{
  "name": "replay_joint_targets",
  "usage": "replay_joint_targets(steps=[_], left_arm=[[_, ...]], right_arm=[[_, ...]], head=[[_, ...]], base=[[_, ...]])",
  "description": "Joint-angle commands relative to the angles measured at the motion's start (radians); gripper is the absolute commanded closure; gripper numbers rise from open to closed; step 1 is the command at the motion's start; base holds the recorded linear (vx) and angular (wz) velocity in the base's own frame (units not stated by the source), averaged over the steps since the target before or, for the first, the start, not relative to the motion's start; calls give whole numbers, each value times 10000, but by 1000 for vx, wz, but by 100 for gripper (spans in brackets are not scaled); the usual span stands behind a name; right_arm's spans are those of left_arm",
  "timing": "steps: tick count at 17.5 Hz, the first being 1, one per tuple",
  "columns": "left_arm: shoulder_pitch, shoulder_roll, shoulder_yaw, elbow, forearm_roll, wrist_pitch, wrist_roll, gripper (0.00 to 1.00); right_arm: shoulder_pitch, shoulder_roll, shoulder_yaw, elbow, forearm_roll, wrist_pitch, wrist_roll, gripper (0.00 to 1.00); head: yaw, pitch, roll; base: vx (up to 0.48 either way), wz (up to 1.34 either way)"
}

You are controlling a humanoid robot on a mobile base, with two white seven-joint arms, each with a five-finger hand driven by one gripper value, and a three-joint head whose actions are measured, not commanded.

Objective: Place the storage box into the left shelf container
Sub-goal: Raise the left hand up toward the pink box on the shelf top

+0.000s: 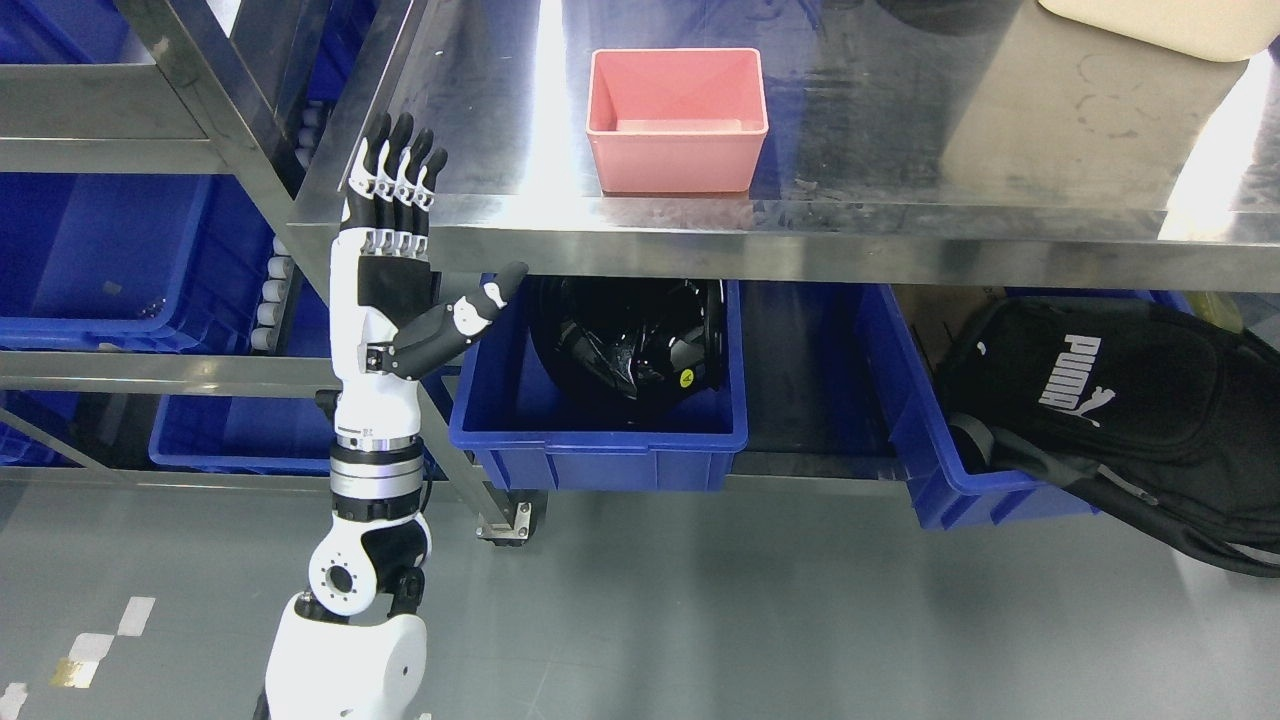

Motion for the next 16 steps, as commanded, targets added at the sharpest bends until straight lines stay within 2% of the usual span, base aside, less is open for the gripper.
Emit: replay_joint_targets(steps=[1,3,5,7,8,9,12,14,16], left_arm=[[-108,163,570,-10,-14,68,-10,0],[-200,163,754,-10,-14,647,-101,0],[-994,323,1319,51,1,1003,-133,0],[-2372,1287,1811,204,-15,1674,-620,0],[-2941,1778,1950,311,-15,2271,-1201,0],[-3767,2436,2073,540,-15,3006,-2452,0],[-5304,3865,1906,1490,-1036,3412,-5476,0],[-5996,4084,1494,2012,-2476,3412,-6936,0],[-6656,4024,438,2336,-4165,3397,-7861,0]], right_arm=[[93,-175,-46,-175,15,-4,-2,0],[93,-175,-46,-175,15,-4,-2,0],[93,-175,-46,-175,15,-4,-2,0],[93,-175,-46,-175,15,-4,-2,0],[93,-175,-46,-175,15,-4,-2,0],[93,-175,-46,-175,15,-4,-2,0],[93,-175,-31,-175,15,-4,-2,0],[93,-175,-46,-175,15,-4,-2,0],[93,-175,-46,-175,15,-4,-2,0]], head=[[0,0,0],[0,-1,0],[0,-1,0],[0,-1,0],[0,0,0],[0,-1,0],[0,-1,0],[0,-1,0],[0,-1,0]], base=[[0,0],[0,0],[0,0],[0,0],[0,0],[0,0],[0,0],[0,0],[0,0]])
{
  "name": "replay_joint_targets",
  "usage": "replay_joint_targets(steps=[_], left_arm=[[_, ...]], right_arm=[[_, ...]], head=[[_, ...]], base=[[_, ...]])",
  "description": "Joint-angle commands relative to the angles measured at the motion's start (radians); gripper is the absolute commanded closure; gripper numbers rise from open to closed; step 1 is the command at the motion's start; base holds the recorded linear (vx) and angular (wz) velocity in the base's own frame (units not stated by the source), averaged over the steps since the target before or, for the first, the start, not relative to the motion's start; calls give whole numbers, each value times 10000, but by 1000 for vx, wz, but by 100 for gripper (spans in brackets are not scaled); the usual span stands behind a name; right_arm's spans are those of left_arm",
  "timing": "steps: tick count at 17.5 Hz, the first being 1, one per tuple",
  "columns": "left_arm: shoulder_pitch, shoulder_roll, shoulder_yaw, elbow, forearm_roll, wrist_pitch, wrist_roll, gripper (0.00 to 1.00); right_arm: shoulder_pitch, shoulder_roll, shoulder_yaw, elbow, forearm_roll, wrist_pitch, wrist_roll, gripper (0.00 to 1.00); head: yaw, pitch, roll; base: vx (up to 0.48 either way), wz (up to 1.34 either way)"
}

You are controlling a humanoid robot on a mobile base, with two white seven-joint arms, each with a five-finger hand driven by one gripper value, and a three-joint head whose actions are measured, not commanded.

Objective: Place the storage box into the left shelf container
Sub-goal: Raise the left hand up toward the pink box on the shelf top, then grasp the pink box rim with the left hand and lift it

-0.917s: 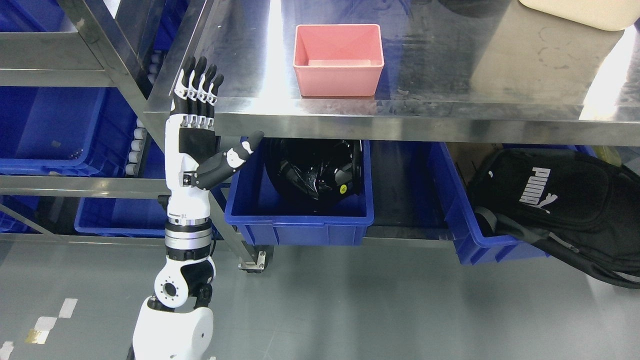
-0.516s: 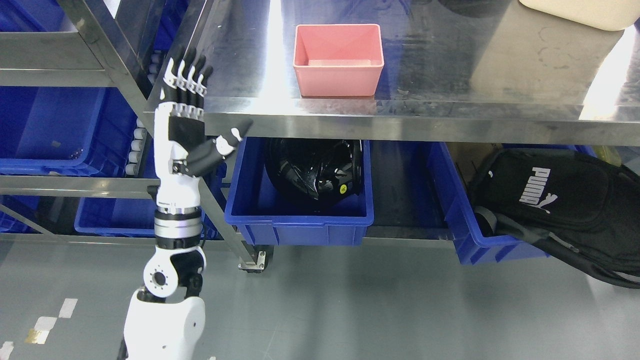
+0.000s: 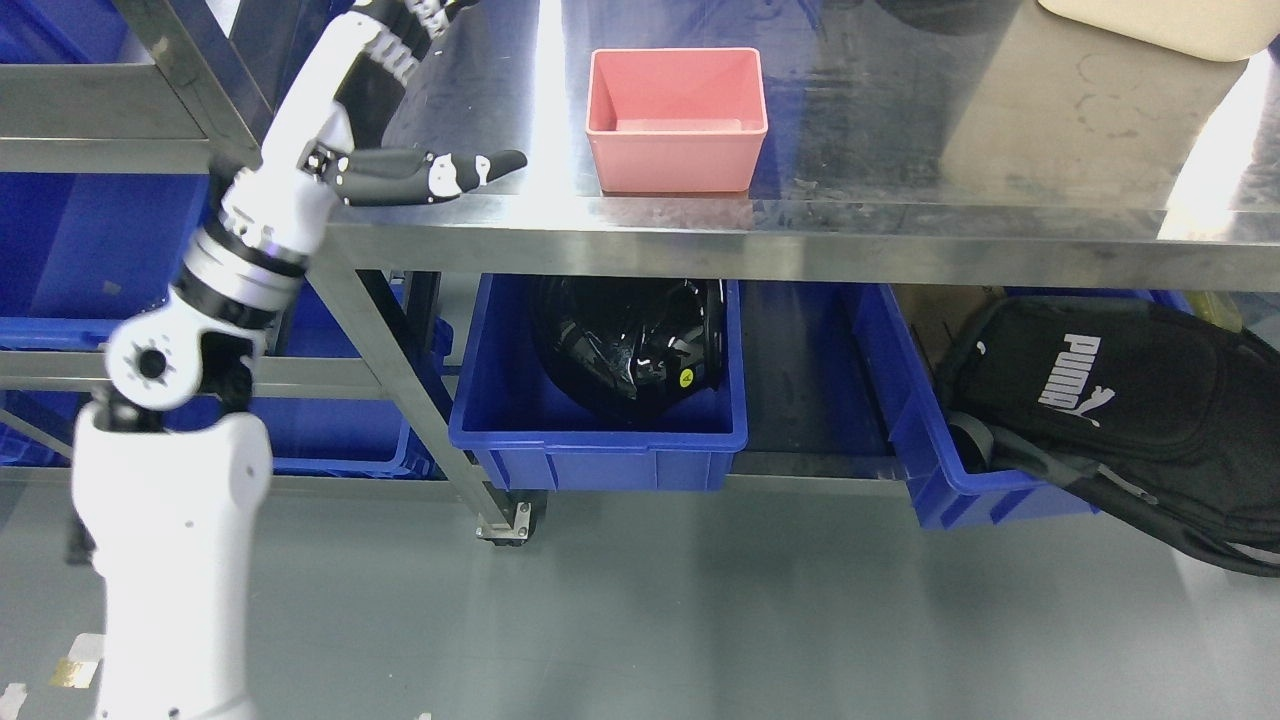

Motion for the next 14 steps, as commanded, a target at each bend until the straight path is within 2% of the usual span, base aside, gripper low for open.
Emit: replay_joint_targets(steps=[1,3,5,9,12,14], left_arm=[[-2331,1872,-1114,1579,-2857,95,-1575,1],[-3097,1947,-2246,2007,-3272,339,-1759,4],[-4078,1720,-3475,2696,-3274,1317,-2234,4],[-5032,-333,-3955,4138,-3120,2456,-2602,5],[-5370,-1362,-4613,5563,-3120,2641,-2925,5],[-5661,-1701,-4982,6529,-3258,2626,-3018,5]], right_arm=[[91,-175,-46,-175,15,-4,1,0],[91,-175,-46,-175,15,-4,1,0],[91,-175,-46,-175,15,-4,1,0],[91,-175,-46,-175,15,-4,1,0],[91,-175,-46,-175,15,-4,1,0],[91,-175,-46,-175,15,-4,1,0]], head=[[0,0,0],[0,0,0],[0,0,0],[0,0,0],[0,0,0],[0,0,0]], base=[[-1,12],[-1,12],[0,0],[0,0],[0,0],[0,0]])
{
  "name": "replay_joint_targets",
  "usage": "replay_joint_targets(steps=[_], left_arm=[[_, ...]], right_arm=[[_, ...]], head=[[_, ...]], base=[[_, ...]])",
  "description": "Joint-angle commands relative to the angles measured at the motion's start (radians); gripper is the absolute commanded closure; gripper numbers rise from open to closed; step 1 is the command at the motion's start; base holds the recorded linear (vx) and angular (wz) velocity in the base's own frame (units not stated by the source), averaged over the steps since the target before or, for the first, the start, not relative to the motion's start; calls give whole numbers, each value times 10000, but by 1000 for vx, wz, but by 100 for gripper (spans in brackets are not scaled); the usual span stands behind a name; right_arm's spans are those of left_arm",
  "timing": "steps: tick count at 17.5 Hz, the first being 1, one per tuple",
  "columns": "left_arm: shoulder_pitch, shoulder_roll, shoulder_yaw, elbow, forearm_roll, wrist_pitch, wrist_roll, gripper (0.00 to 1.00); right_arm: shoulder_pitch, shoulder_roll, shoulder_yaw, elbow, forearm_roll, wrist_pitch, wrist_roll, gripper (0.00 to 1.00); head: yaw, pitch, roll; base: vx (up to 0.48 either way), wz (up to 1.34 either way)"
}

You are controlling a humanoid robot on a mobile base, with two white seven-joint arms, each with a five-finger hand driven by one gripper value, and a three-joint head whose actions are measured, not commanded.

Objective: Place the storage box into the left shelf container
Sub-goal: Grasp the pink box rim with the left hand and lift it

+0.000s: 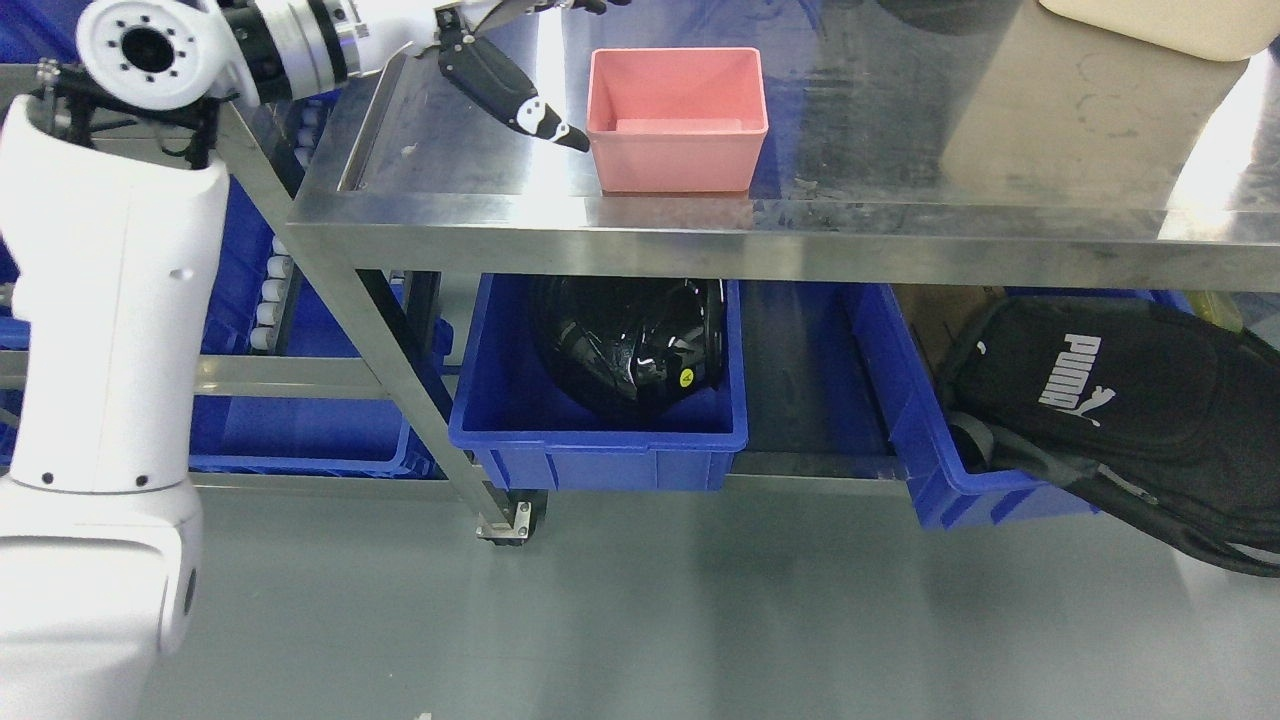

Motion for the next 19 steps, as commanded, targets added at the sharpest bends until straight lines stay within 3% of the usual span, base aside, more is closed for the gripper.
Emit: replay_joint_targets(steps=[1,7,14,19], left_arm=[[-1106,-1829,-2134,3731,-365,89,-160,5],[-1521,-1886,-2088,4976,-2144,74,-191,5],[-1506,-1886,-2011,5559,-2191,-79,69,7],[-1490,-1886,-1981,5774,-2130,-355,605,23]], right_arm=[[92,-174,-46,-174,15,-4,2,0],[92,-174,-46,-174,15,-4,2,0],[92,-174,-46,-174,15,-4,2,0],[92,-174,-46,-174,15,-4,2,0]], head=[[0,0,0],[0,0,0],[0,0,0],[0,0,0]], base=[[0,0],[0,0],[0,0],[0,0]])
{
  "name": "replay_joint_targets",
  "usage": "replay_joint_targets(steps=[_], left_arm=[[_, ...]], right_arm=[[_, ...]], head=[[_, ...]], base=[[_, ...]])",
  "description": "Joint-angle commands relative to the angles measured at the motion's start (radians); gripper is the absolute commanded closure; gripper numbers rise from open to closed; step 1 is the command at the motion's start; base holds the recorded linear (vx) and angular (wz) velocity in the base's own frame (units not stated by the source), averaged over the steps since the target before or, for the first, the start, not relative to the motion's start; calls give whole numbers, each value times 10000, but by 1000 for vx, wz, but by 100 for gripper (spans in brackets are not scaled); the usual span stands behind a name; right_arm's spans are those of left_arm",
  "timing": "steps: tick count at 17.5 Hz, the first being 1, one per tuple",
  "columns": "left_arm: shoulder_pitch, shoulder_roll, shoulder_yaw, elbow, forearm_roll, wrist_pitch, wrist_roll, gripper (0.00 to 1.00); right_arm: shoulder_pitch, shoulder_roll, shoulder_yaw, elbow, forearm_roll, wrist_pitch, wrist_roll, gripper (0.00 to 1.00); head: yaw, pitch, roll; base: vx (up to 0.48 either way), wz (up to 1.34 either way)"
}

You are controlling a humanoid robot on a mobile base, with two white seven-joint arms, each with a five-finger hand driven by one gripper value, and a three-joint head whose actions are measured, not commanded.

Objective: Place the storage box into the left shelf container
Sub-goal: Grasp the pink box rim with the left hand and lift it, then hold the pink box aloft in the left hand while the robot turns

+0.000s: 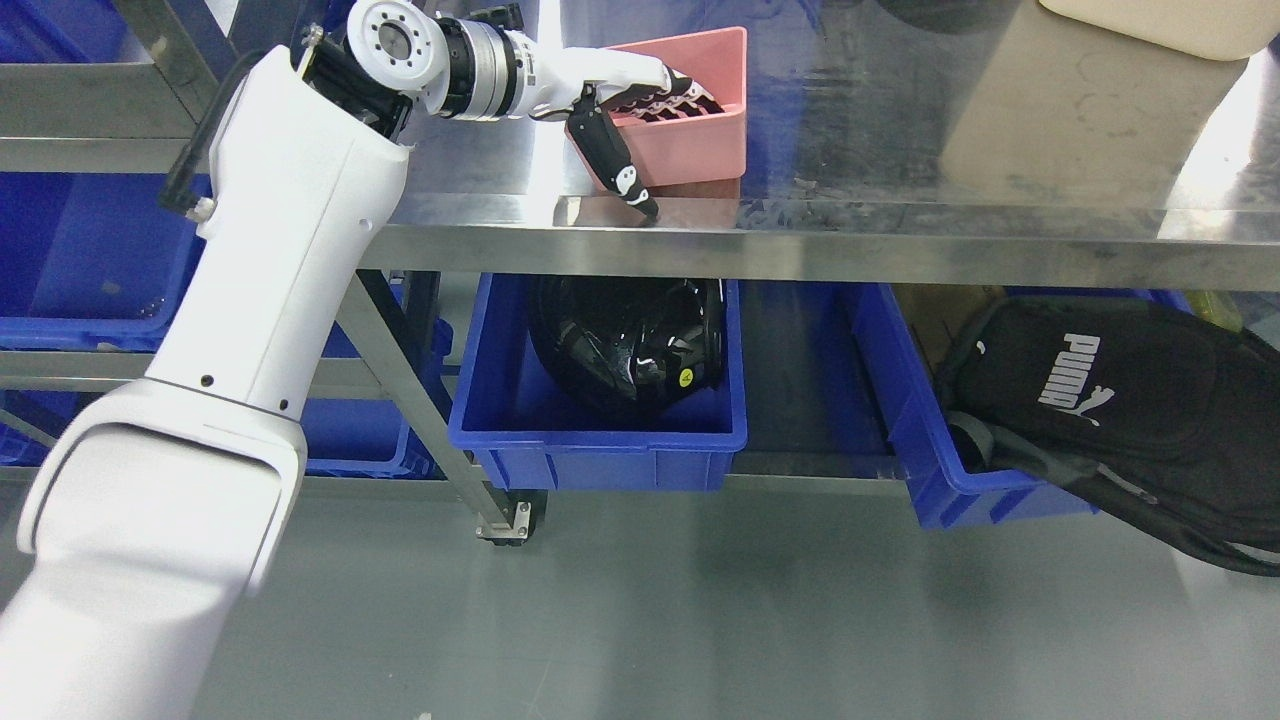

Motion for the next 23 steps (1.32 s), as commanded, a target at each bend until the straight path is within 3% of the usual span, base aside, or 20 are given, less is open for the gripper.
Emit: replay_joint_targets(steps=[1,3,4,5,6,8,12,17,21,23], left_arm=[[16,-135,-165,1286,-33,-255,421,28],[93,-135,508,1347,303,-744,712,51],[93,-135,799,1515,609,-1065,789,67],[109,-135,1258,1714,885,-1615,805,90],[109,-135,1672,1928,1024,-2137,836,99],[109,-135,2364,2038,1285,-2326,943,100],[185,-135,3208,2038,4515,-2326,868,100],[859,-135,4436,1596,7262,-2326,744,100],[3002,-135,4913,-2217,9015,-2387,897,100],[4703,-135,4913,-4900,9752,-2418,1294,98]], right_arm=[[92,-174,-46,-175,15,-4,1,0],[92,-174,-46,-175,15,-4,1,0],[92,-174,-46,-175,15,-4,1,0],[92,-174,-46,-175,15,-4,1,0],[92,-174,-46,-175,15,-4,1,0],[92,-174,-46,-175,15,-4,1,0],[92,-174,-46,-175,15,-4,1,0],[92,-174,-46,-175,15,-4,1,0],[92,-174,-46,-175,15,-4,1,0],[92,-174,-46,-175,15,-4,1,0]], head=[[0,0,0],[0,0,0],[0,0,0],[0,0,0],[0,0,0],[0,0,0],[0,0,0],[0,0,0],[0,0,0],[0,0,0]], base=[[0,0],[0,0],[0,0],[0,0],[0,0],[1,17],[2,-2],[0,-4],[0,0],[0,0]])
